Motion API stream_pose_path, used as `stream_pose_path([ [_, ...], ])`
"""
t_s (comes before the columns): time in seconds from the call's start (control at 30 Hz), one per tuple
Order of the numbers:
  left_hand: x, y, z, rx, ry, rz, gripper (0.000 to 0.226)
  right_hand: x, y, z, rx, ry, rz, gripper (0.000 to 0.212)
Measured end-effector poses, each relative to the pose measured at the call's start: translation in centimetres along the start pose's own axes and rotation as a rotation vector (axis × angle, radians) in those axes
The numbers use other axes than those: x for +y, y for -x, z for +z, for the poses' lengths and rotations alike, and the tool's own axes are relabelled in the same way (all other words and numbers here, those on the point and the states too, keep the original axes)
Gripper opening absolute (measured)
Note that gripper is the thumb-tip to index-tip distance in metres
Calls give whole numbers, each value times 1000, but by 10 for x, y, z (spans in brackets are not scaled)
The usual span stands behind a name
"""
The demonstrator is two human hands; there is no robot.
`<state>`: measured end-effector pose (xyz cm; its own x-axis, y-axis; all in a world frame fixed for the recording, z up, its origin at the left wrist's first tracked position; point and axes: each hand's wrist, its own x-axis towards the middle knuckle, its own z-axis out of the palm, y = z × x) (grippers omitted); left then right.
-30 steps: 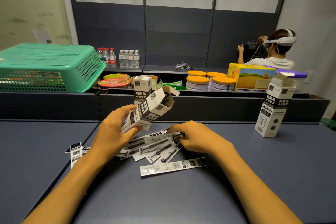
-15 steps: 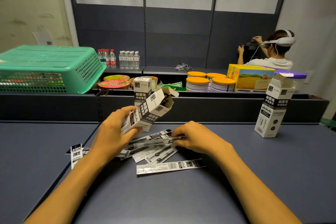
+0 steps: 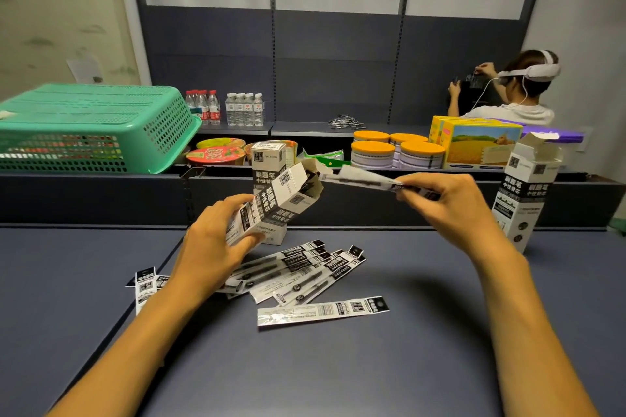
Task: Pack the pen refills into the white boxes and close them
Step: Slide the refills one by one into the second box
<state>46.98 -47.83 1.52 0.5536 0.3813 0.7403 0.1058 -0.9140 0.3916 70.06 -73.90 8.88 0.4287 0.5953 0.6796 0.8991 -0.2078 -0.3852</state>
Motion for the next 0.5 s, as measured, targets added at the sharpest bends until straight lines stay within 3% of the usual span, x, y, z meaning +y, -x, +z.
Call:
stream_pose_path([
  [0.27, 3, 2, 0, 1, -20, 6, 63, -11, 0, 9, 73, 217, -194, 18],
  [0.5, 1, 2, 0, 7, -38, 4, 63, -14, 1, 9, 44, 243, -223, 16],
])
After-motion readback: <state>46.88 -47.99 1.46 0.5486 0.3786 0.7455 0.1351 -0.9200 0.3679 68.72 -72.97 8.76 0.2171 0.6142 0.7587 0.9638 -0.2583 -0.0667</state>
